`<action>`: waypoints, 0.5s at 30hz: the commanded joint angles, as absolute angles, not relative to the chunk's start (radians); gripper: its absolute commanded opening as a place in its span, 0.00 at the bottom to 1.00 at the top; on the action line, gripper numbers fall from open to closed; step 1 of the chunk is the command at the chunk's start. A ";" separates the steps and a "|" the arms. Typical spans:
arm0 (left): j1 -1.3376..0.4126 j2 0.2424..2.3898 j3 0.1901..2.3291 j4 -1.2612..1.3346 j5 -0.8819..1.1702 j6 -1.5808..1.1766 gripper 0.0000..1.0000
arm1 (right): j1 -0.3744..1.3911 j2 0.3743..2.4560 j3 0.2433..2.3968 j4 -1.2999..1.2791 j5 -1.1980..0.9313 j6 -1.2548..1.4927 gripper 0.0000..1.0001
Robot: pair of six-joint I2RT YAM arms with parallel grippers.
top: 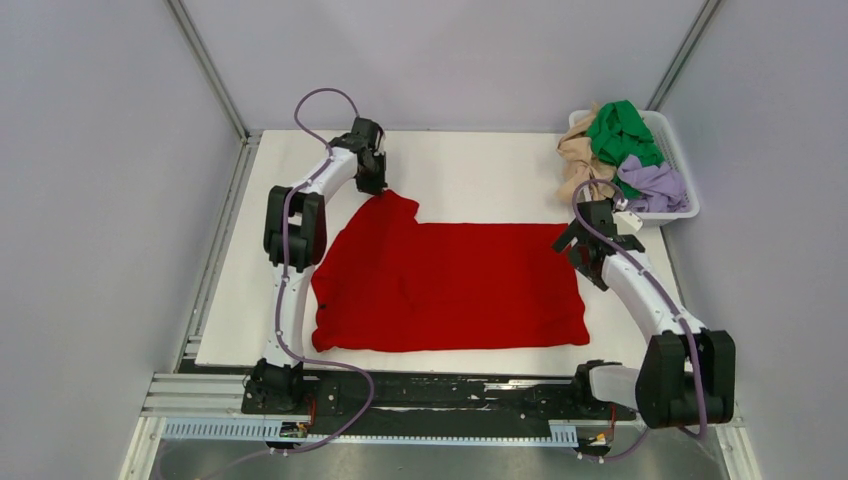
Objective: Fold and stack the t-shirts
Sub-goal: Grab the side of the flattened tshirt furthest away from the robot with both arms
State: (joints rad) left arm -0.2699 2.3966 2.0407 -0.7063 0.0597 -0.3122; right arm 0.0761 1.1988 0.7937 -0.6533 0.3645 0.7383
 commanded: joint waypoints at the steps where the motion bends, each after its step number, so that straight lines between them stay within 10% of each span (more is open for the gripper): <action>1: -0.289 2.383 1.977 -0.750 0.145 -0.261 0.00 | 0.076 1.315 0.898 -0.604 0.358 0.719 1.00; 15: -0.286 2.268 1.896 -0.692 0.250 -0.265 0.00 | 0.068 1.678 1.187 -0.612 0.352 0.706 0.97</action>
State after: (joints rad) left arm -0.2802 2.3348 1.9259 -0.6750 0.2371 -0.2699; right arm 0.0750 1.6371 1.1175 -0.6331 0.3454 0.7284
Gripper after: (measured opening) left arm 0.007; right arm 0.970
